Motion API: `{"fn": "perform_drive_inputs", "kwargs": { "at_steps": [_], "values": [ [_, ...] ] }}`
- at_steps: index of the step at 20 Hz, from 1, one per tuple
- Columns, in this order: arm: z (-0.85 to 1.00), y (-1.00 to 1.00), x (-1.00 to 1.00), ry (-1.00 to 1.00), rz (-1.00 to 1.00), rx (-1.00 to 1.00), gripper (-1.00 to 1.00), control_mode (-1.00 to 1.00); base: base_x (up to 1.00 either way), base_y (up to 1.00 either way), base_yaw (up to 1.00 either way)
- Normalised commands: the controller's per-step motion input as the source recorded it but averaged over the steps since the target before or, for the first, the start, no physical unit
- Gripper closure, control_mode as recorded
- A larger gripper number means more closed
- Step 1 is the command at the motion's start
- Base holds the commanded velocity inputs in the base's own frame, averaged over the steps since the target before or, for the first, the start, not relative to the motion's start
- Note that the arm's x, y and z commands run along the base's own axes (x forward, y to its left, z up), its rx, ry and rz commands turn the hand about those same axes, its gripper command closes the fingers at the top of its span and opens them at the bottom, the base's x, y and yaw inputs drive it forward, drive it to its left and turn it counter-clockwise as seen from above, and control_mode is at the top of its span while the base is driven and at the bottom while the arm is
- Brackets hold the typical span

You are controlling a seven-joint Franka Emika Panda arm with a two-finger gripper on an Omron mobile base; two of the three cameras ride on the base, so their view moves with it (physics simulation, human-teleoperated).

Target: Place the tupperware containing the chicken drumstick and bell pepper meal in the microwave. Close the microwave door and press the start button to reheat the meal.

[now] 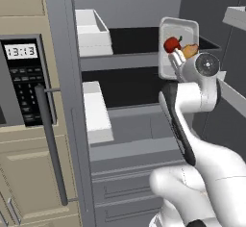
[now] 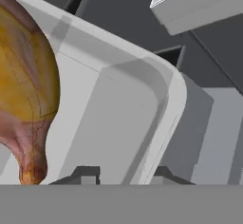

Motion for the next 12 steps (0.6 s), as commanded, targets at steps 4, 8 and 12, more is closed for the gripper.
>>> {"fn": "perform_drive_inputs", "kwargs": {
  "at_steps": [4,8,12],
  "values": [
    [0.02,0.00,-1.00,0.09,0.11,0.00,1.00,-1.00,0.00,0.00,0.00],
    [0.00,0.00,-1.00,0.14,0.17,0.00,1.00,-1.00,0.00,0.00,0.00],
    [-0.08,0.00,-1.00,0.19,0.23,-0.01,1.00,-1.00,0.00,0.00,0.00]
  ]
}}
